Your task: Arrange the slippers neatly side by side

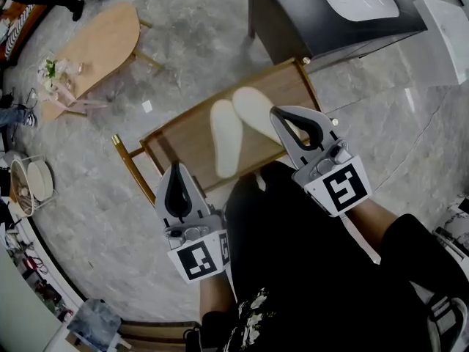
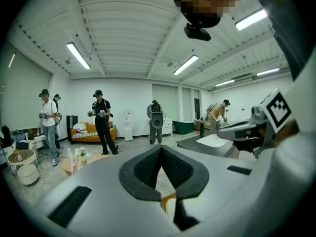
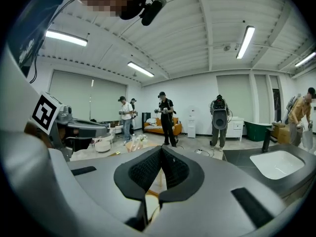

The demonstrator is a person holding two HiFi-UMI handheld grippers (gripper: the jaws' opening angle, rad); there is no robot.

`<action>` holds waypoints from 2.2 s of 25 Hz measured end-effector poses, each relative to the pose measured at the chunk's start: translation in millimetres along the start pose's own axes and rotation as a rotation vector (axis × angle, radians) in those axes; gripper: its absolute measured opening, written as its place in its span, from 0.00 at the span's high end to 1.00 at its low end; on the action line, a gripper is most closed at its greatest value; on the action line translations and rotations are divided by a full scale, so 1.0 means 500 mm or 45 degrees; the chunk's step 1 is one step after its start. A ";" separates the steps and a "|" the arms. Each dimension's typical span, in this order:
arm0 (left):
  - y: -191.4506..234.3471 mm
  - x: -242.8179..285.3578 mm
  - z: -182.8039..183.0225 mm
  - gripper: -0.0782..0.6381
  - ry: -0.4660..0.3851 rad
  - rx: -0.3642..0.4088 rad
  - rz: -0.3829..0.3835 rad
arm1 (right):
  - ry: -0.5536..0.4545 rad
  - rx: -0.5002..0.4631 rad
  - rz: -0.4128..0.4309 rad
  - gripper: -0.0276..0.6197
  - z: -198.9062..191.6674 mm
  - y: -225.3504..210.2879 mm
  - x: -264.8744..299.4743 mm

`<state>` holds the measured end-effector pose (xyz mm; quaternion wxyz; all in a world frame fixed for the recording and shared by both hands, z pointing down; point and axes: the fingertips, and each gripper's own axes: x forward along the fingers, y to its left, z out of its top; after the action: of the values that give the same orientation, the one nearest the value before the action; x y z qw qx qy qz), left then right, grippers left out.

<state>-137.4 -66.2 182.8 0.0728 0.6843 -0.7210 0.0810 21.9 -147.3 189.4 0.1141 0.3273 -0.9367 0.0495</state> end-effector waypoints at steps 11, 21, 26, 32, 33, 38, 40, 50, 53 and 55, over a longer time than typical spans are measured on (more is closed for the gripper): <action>-0.007 0.042 -0.057 0.90 0.068 -0.025 0.072 | 0.035 -0.024 0.109 0.96 -0.050 -0.022 0.050; -0.014 0.069 -0.165 0.89 0.203 -0.072 0.085 | 0.159 -0.025 0.143 0.96 -0.154 -0.024 0.080; -0.035 0.075 -0.215 0.89 0.264 -0.098 0.069 | 0.205 -0.006 0.183 0.96 -0.202 -0.011 0.083; -0.050 0.083 -0.265 0.89 0.335 -0.127 0.053 | 0.271 0.053 0.207 0.96 -0.260 0.008 0.084; -0.050 0.083 -0.273 0.89 0.346 -0.128 0.054 | 0.281 0.061 0.207 0.96 -0.269 0.009 0.084; -0.051 0.084 -0.321 0.89 0.401 -0.133 0.052 | 0.329 0.078 0.197 0.96 -0.309 0.009 0.084; -0.055 0.084 -0.340 0.90 0.419 -0.140 0.040 | 0.348 0.068 0.189 0.96 -0.323 0.008 0.086; -0.064 0.093 -0.396 0.90 0.471 -0.130 0.008 | 0.417 0.069 0.152 0.96 -0.377 0.011 0.085; -0.050 0.096 -0.415 0.90 0.469 -0.194 0.019 | 0.422 0.069 0.146 0.96 -0.386 0.012 0.085; -0.044 0.098 -0.429 0.89 0.486 -0.220 0.031 | 0.439 0.076 0.149 0.96 -0.394 0.010 0.081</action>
<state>-119.2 -68.8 403.3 0.2656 0.6389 -0.7067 0.1479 23.6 -134.7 390.2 0.2601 0.2623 -0.9188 0.1391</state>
